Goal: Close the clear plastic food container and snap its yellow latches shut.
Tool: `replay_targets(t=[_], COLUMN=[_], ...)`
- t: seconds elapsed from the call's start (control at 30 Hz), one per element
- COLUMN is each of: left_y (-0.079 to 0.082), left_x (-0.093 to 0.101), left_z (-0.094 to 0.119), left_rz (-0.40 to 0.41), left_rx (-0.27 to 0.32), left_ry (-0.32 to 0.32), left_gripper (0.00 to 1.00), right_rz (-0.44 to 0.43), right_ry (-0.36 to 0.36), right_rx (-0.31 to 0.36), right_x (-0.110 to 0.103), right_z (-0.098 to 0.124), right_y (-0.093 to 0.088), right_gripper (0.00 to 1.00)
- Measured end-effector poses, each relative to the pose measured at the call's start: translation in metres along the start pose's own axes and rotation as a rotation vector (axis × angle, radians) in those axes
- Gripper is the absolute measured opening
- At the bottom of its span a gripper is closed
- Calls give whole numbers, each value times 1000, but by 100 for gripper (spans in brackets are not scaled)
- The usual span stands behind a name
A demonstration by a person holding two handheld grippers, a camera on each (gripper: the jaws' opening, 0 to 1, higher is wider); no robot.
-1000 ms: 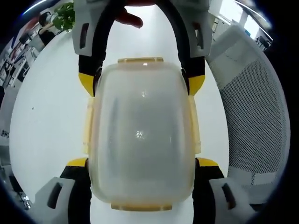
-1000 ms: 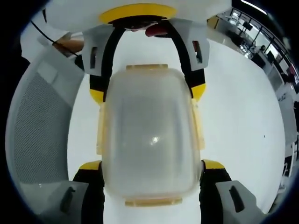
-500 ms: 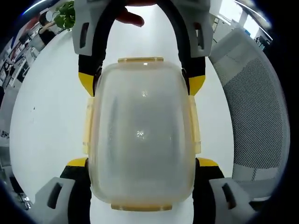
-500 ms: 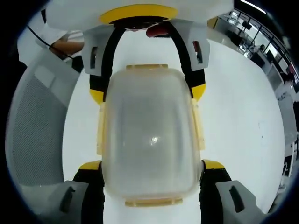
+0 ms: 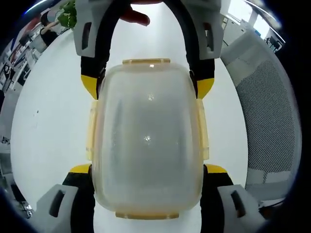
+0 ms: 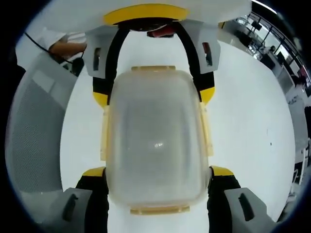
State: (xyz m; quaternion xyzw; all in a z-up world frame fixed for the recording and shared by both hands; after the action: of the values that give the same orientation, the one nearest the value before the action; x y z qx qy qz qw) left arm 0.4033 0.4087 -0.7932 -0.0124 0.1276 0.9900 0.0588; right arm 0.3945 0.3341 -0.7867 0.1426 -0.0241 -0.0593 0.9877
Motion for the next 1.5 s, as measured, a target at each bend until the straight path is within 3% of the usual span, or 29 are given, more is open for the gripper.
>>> replay_targets(t=[0.8, 0.93, 1.03, 1.27, 1.5], left_y=[-2, -2, -3, -2, -2], left_x=[-35, -35, -36, -36, -36], left_z=[-2, -3, -3, 0, -1], left_rz=[-5, -14, -13, -5, -14], left_rx=[-32, -44, -48, 2, -21], left_ry=[0, -6, -5, -2, 0], left_gripper=[91, 92, 92, 91, 91], right_rz=[-10, -13, -17, -20, -11], right_ry=[-5, -6, -9, -21, -18], right_rx=[5, -16, 14, 44, 37], right_x=[33, 34, 36, 34, 35], right_z=[-1, -3, -2, 0, 0], right_y=[1, 2, 1, 3, 3], right_gripper=[85, 86, 86, 85, 86])
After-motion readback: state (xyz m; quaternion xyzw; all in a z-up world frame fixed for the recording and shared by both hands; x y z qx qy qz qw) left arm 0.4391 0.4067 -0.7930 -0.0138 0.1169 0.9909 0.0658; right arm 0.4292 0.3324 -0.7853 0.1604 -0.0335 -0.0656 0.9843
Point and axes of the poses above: the point that each gripper's makers call its tool centre point, and the gripper's own axes: z roughly backward along the fingers, x roughly to its right, y roughly out of its top, the point moved 2 cm from there along z, roughly backward along the fingers, and after that the axes turned 3 degrees about -x, right-handed, at the moved point
